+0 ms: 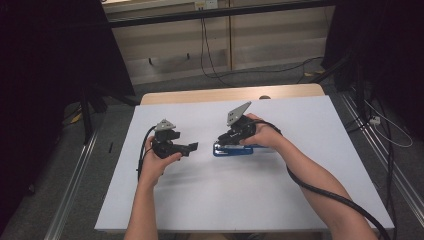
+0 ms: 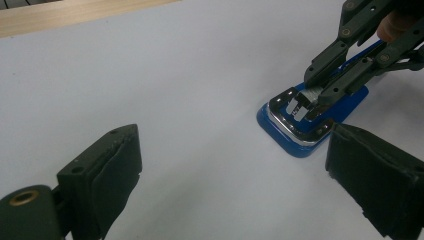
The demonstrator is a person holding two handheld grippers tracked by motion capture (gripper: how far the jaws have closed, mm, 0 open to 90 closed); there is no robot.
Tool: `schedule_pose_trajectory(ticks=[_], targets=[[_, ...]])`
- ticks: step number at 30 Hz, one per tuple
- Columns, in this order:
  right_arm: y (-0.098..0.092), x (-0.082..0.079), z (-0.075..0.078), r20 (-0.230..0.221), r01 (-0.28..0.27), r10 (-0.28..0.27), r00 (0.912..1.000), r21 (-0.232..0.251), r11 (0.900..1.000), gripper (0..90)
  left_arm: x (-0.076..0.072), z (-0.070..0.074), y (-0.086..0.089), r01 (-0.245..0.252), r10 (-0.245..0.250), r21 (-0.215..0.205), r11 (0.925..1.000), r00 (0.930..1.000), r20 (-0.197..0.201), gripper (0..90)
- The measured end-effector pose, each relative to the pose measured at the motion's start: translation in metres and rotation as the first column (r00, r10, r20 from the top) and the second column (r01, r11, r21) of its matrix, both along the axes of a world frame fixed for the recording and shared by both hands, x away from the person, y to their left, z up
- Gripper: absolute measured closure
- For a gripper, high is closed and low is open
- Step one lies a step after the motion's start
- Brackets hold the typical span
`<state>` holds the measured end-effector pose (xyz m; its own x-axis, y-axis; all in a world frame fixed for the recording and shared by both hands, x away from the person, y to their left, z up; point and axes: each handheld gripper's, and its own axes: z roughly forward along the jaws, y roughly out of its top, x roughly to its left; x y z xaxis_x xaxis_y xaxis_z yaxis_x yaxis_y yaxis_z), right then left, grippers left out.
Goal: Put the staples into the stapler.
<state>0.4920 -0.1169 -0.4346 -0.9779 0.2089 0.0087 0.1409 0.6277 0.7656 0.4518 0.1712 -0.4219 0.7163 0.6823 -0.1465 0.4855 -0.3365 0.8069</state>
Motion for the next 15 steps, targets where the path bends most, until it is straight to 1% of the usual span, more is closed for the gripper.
schedule_pose_trajectory(ticks=[6,7,13,15], targets=[[-0.0017,-0.0007,0.0025,0.007,-0.002,0.002,1.0000,-0.001,1.000,79.2,-0.0002,0.0001,-0.0003,-0.004,0.004,-0.007,1.0000,1.0000,-0.003,7.9],[-0.0019,-0.0010,0.0029,0.007,-0.003,0.003,1.0000,-0.002,1.000,79.2,-0.0001,0.0002,-0.0001,-0.001,0.001,0.000,1.0000,1.0000,-0.002,7.9],[-0.0034,-0.0018,0.0042,0.011,-0.005,0.005,0.9999,-0.005,1.000,79.2,-0.0001,0.0001,0.0000,-0.005,0.005,-0.007,1.0000,1.0000,-0.002,7.9],[-0.0034,-0.0022,0.0040,0.010,-0.008,0.009,0.9999,-0.004,1.000,79.2,0.0001,0.0000,0.0001,-0.002,0.002,-0.002,1.0000,1.0000,-0.003,7.9]])
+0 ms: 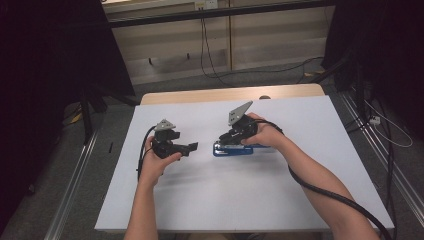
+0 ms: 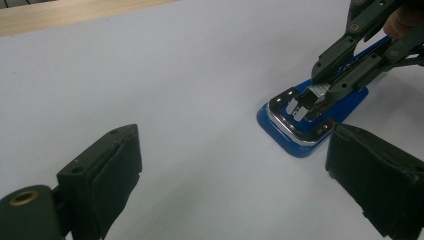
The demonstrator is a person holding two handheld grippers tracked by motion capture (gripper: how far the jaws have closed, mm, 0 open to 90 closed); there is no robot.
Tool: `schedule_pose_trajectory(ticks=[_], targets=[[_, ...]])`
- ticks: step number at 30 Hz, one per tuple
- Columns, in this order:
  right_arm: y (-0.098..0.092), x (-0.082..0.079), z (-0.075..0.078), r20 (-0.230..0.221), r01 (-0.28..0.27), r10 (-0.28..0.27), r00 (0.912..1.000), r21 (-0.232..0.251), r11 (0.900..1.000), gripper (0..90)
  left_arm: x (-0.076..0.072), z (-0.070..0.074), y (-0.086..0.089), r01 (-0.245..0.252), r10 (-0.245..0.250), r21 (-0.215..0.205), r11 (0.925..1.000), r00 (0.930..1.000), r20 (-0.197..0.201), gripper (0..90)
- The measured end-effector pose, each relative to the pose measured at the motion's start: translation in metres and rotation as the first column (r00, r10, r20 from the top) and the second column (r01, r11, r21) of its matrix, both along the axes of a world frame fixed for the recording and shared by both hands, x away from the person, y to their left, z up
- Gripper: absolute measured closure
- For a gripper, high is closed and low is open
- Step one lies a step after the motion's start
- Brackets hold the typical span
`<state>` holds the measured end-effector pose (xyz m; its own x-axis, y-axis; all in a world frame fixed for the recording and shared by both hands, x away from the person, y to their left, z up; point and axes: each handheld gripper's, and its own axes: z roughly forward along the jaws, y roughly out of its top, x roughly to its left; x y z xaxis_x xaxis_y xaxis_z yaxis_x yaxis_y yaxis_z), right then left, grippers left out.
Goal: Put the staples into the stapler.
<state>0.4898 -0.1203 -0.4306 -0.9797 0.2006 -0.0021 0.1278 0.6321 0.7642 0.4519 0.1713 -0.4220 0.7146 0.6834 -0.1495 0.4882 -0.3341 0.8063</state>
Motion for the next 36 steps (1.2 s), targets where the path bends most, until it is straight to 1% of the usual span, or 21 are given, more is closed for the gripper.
schedule_pose_trajectory(ticks=[3,23,25,26,28,30,31,33,34,36], targets=[[0.001,-0.001,-0.001,0.001,0.002,-0.002,1.0000,-0.007,1.000,79.2,0.000,0.000,0.000,0.001,-0.001,0.001,1.0000,1.0000,-0.002,7.9],[0.006,0.001,-0.005,-0.008,0.012,-0.011,0.9999,0.004,1.000,78.3,0.000,0.000,0.000,0.002,-0.002,-0.001,1.0000,1.0000,-0.002,7.9],[0.007,0.001,-0.005,-0.009,0.011,-0.011,0.9999,0.007,1.000,75.1,0.000,-0.001,0.000,0.003,-0.003,0.003,1.0000,1.0000,-0.002,7.9],[0.008,0.001,-0.005,-0.005,0.012,-0.012,0.9999,0.006,1.000,70.7,0.000,-0.001,0.000,0.001,-0.001,0.002,1.0000,1.0000,-0.003,8.0],[0.009,-0.001,-0.005,-0.001,0.011,-0.011,0.9999,-0.003,1.000,70.0,0.000,0.000,0.000,0.001,-0.001,0.001,1.0000,1.0000,-0.001,8.0],[0.009,-0.001,-0.004,-0.004,0.012,-0.012,0.9999,0.002,1.000,68.4,0.000,0.000,0.000,0.001,-0.001,-0.002,1.0000,1.0000,0.001,7.9],[0.008,-0.002,-0.003,0.000,0.036,-0.036,0.9993,0.013,0.999,63.8,0.000,0.000,0.000,0.004,-0.004,-0.003,1.0000,1.0000,0.003,7.9],[0.005,-0.002,-0.001,0.000,0.050,-0.050,0.9988,0.024,0.998,61.8,0.000,0.000,0.000,0.003,-0.003,-0.007,1.0000,1.0000,0.003,7.9],[0.003,-0.003,0.000,0.000,0.064,-0.064,0.9980,0.027,0.998,59.3,0.000,0.001,0.000,0.005,-0.005,-0.003,1.0000,1.0000,0.005,7.9],[-0.001,-0.005,0.003,-0.001,0.083,-0.083,0.9965,0.037,0.996,57.7,0.000,0.001,0.000,0.005,-0.005,-0.005,1.0000,1.0000,0.006,7.9]])
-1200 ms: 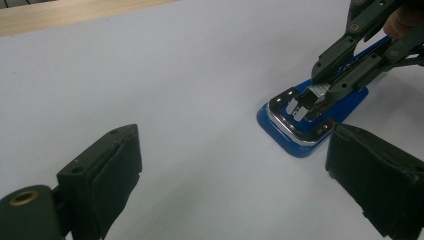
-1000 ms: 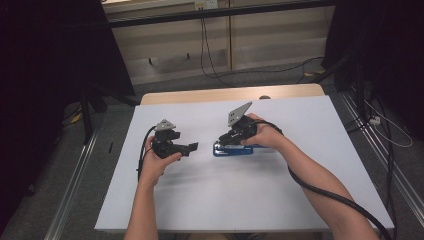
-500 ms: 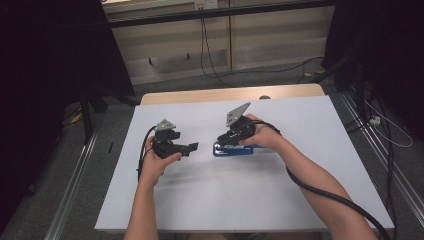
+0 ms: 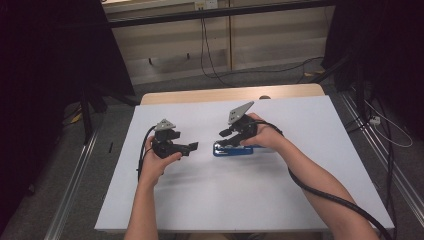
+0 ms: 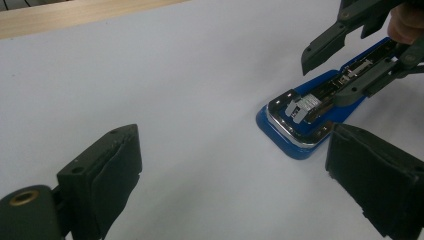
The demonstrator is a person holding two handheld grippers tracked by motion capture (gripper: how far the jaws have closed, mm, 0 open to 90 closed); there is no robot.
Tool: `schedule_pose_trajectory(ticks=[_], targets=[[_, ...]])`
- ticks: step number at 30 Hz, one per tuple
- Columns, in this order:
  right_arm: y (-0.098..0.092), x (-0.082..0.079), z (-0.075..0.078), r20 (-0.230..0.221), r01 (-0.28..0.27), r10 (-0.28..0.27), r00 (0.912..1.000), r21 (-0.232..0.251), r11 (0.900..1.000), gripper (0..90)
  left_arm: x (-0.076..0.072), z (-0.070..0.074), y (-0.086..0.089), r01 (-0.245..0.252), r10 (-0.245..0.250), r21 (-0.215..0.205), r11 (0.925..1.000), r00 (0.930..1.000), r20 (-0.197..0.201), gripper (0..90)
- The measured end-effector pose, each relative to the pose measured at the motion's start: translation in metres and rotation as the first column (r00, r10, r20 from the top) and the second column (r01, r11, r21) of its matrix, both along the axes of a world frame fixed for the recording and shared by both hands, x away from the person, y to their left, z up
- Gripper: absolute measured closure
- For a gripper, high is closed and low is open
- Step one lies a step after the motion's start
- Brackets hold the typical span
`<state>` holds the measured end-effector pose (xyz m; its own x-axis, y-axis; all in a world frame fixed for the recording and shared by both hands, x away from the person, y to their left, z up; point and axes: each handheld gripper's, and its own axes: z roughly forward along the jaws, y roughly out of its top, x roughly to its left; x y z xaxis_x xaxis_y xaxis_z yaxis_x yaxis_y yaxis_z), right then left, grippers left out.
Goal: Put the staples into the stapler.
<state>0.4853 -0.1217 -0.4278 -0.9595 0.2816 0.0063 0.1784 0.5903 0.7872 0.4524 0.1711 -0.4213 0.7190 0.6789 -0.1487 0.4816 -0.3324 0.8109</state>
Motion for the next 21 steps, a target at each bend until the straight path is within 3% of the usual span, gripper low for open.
schedule_pose_trajectory(ticks=[11,16,19,21], targets=[[-0.028,-0.012,0.008,-0.016,0.120,-0.120,0.9927,0.027,0.992,45.5,0.000,-0.002,-0.006,0.012,-0.012,0.002,0.9999,0.9999,-0.002,7.9],[-0.042,-0.018,0.010,-0.024,0.194,-0.194,0.9807,0.023,0.981,36.6,0.000,-0.002,-0.008,0.018,-0.018,0.000,0.9998,0.9998,-0.001,8.0],[-0.047,-0.021,0.011,-0.021,0.207,-0.206,0.9783,0.023,0.978,35.3,0.000,-0.002,-0.009,0.017,-0.017,0.003,0.9998,0.9998,-0.001,8.0],[-0.055,-0.026,0.012,-0.020,0.239,-0.239,0.9709,0.022,0.971,30.1,0.000,-0.003,-0.011,0.023,-0.023,0.004,0.9997,0.9997,0.000,8.0]])
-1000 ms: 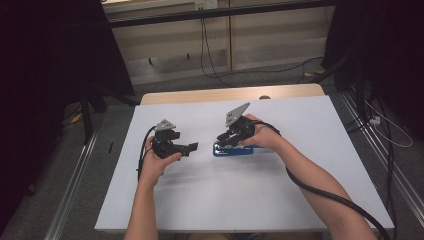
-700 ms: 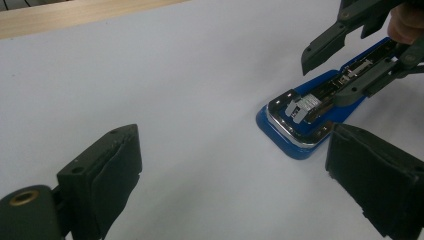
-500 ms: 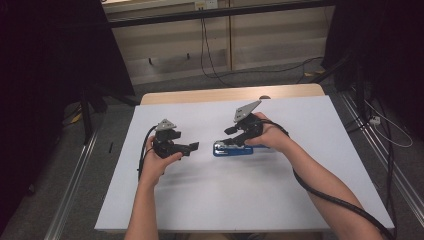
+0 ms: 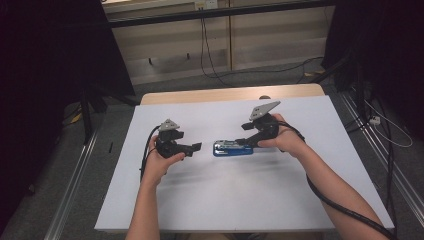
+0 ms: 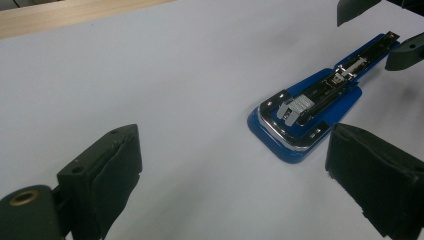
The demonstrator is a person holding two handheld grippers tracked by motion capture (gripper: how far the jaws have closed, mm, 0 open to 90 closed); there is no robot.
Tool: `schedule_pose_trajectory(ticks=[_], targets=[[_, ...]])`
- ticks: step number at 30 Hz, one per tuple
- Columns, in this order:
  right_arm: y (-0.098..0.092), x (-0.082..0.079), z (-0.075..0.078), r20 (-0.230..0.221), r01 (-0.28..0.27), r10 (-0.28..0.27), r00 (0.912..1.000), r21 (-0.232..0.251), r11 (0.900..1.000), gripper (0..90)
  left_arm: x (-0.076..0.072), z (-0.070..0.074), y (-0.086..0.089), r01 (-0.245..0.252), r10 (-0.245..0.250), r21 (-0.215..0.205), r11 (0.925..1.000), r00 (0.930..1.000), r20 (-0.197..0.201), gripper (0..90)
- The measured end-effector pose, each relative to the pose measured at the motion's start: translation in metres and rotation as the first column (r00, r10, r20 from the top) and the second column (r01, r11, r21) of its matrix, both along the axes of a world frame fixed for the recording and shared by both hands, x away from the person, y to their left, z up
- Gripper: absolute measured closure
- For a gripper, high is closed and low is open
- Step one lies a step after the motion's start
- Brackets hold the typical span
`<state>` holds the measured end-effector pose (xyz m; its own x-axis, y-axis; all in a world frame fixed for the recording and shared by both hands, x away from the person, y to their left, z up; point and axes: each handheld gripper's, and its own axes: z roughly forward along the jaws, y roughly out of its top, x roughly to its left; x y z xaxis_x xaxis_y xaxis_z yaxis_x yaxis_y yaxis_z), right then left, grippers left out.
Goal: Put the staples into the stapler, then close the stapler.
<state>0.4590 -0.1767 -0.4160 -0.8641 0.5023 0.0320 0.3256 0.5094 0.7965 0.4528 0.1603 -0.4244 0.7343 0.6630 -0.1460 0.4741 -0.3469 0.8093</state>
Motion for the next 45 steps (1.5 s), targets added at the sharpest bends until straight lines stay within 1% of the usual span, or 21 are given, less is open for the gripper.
schedule_pose_trajectory(ticks=[2,4,7,9,10,12,15,16,20,24,26,27,28,31,33,34,36,37,42,44,45], targets=[[-0.006,-0.002,0.000,-0.006,0.023,-0.023,0.9997,0.011,1.000,26.2,0.000,0.000,-0.001,0.003,-0.003,0.004,1.0000,1.0000,-0.001,8.0],[-0.010,-0.005,-0.001,-0.001,0.055,-0.055,0.9985,-0.001,0.999,22.3,0.000,0.000,-0.001,0.001,-0.001,0.004,1.0000,1.0000,-0.002,8.0],[-0.017,-0.010,0.000,0.004,0.082,-0.082,0.9966,0.004,0.997,21.1,0.000,0.000,0.000,0.005,-0.005,0.010,0.9999,1.0000,0.007,8.0],[-0.020,-0.014,0.001,0.014,0.095,-0.095,0.9954,-0.004,0.995,20.0,-0.001,0.000,-0.001,0.001,-0.001,0.004,1.0000,1.0000,-0.001,8.0],[-0.020,-0.014,0.001,0.014,0.095,-0.095,0.9954,-0.004,0.995,20.0,-0.001,0.000,-0.001,0.001,-0.001,0.004,1.0000,1.0000,-0.001,8.0],[-0.025,-0.020,0.001,0.015,0.110,-0.110,0.9938,0.003,0.994,19.4,-0.001,0.000,-0.002,0.003,-0.003,0.006,1.0000,1.0000,-0.002,8.0],[-0.029,-0.025,-0.001,0.028,0.124,-0.123,0.9920,-0.018,0.992,19.3,-0.001,0.000,-0.002,0.009,-0.009,0.013,0.9999,0.9999,0.008,8.0],[-0.030,-0.027,-0.002,0.026,0.125,-0.125,0.9918,-0.015,0.992,19.1,-0.001,0.000,-0.003,0.009,-0.009,0.008,0.9999,1.0000,-0.001,8.0],[-0.038,-0.035,-0.005,0.017,0.157,-0.157,0.9874,0.002,0.988,18.5,-0.002,-0.001,-0.005,0.010,-0.010,0.014,0.9999,1.0000,0.000,8.0],[-0.050,-0.041,-0.006,0.012,0.202,-0.202,0.9793,0.026,0.979,17.7,-0.002,0.000,-0.006,0.015,-0.015,0.019,0.9997,0.9999,0.002,8.0],[-0.054,-0.045,-0.005,0.018,0.215,-0.215,0.9764,0.027,0.976,17.7,-0.002,-0.001,-0.007,0.011,-0.011,0.013,0.9999,0.9999,0.000,8.0],[-0.056,-0.047,-0.005,0.016,0.220,-0.220,0.9753,0.030,0.975,17.7,-0.002,-0.001,-0.007,0.012,-0.012,0.017,0.9998,0.9999,0.000,8.0],[-0.058,-0.049,-0.004,0.017,0.225,-0.225,0.9742,0.028,0.974,17.7,-0.002,-0.001,-0.007,0.013,-0.013,0.019,0.9997,0.9999,-0.002,8.0],[-0.062,-0.054,-0.002,0.042,0.245,-0.245,0.9687,-0.005,0.970,17.3,-0.002,-0.001,-0.007,0.017,-0.017,0.020,0.9997,0.9999,0.001,8.0],[-0.064,-0.055,-0.001,0.045,0.252,-0.251,0.9668,-0.006,0.968,17.3,-0.002,-0.001,-0.008,0.020,-0.020,0.027,0.9994,0.9998,0.003,8.0],[-0.068,-0.058,-0.001,0.043,0.265,-0.265,0.9633,0.012,0.964,17.2,-0.002,-0.001,-0.009,0.021,-0.021,0.026,0.9994,0.9998,0.002,8.0],[-0.071,-0.061,-0.002,0.046,0.281,-0.281,0.9587,0.008,0.960,17.3,-0.003,-0.002,-0.010,0.022,-0.022,0.022,0.9995,0.9998,-0.003,8.0],[-0.073,-0.063,-0.002,0.043,0.290,-0.290,0.9560,0.010,0.957,17.3,-0.003,-0.002,-0.010,0.026,-0.026,0.028,0.9993,0.9997,0.003,8.0],[-0.084,-0.072,-0.008,0.032,0.325,-0.326,0.9449,0.021,0.945,18.3,-0.004,-0.002,-0.013,0.031,-0.031,0.022,0.9993,0.9995,-0.003,9.1],[-0.089,-0.075,-0.009,0.037,0.346,-0.347,0.9372,0.018,0.938,19.3,-0.005,-0.002,-0.014,0.034,-0.034,0.026,0.9991,0.9994,-0.005,9.4],[-0.093,-0.077,-0.010,0.039,0.363,-0.363,0.9308,0.017,0.932,19.4,-0.006,-0.002,-0.015,0.040,-0.040,0.036,0.9986,0.9992,-0.001,9.9]])
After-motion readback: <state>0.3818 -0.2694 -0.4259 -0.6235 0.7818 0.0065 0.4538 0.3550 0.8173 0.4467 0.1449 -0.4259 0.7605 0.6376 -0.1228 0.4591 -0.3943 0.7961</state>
